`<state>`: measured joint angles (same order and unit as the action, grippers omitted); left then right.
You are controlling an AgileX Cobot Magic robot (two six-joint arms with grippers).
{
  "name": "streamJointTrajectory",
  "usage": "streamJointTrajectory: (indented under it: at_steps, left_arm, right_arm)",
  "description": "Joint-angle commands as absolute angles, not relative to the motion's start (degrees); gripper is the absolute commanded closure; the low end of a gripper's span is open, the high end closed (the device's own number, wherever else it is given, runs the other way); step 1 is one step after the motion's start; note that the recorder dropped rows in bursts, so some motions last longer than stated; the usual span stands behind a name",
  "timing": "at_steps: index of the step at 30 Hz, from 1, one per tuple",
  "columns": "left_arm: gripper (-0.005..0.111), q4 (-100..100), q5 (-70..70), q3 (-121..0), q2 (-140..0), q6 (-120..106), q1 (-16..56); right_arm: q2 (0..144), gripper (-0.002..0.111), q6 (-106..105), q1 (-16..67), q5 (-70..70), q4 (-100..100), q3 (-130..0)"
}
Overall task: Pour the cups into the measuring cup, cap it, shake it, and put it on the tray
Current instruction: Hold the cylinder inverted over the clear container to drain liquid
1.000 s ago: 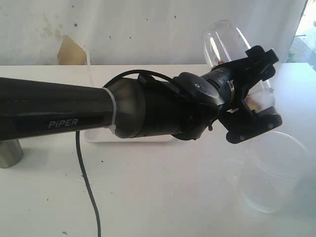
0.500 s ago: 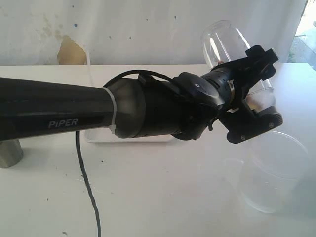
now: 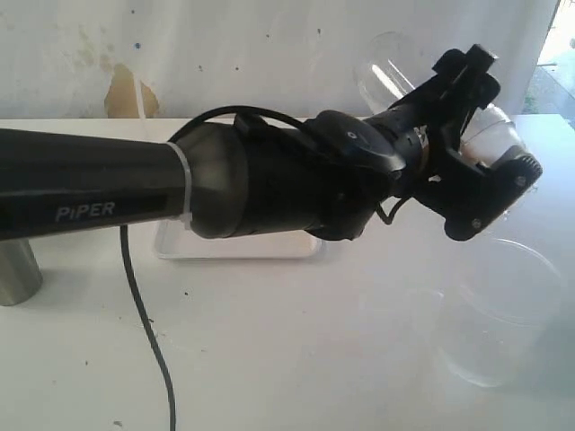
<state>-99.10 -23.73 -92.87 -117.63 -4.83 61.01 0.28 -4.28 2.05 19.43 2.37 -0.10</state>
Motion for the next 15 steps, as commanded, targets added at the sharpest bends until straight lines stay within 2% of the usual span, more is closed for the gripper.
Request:
streamJointTrajectory:
  at_steps: [1,9,15]
  left_arm:
    - [0.107,-99.9,-22.0,-93.5,-116.5,0.3,61.4]
    - [0.107,-99.9,-22.4,-93.5,-116.5,21.1,61.4]
    - [0.107,-99.9,-28.5,-93.5,-116.5,-2.6,63.2]
  right_arm:
    - [0.0,0.108,-4.3,2.3,19.3,2.1,0.0]
    - [0.0,0.108,-4.3,2.3,19.3,2.1,0.0]
    - [0.0,0.108,-4.3,2.3,19.3,2.1,0.0]
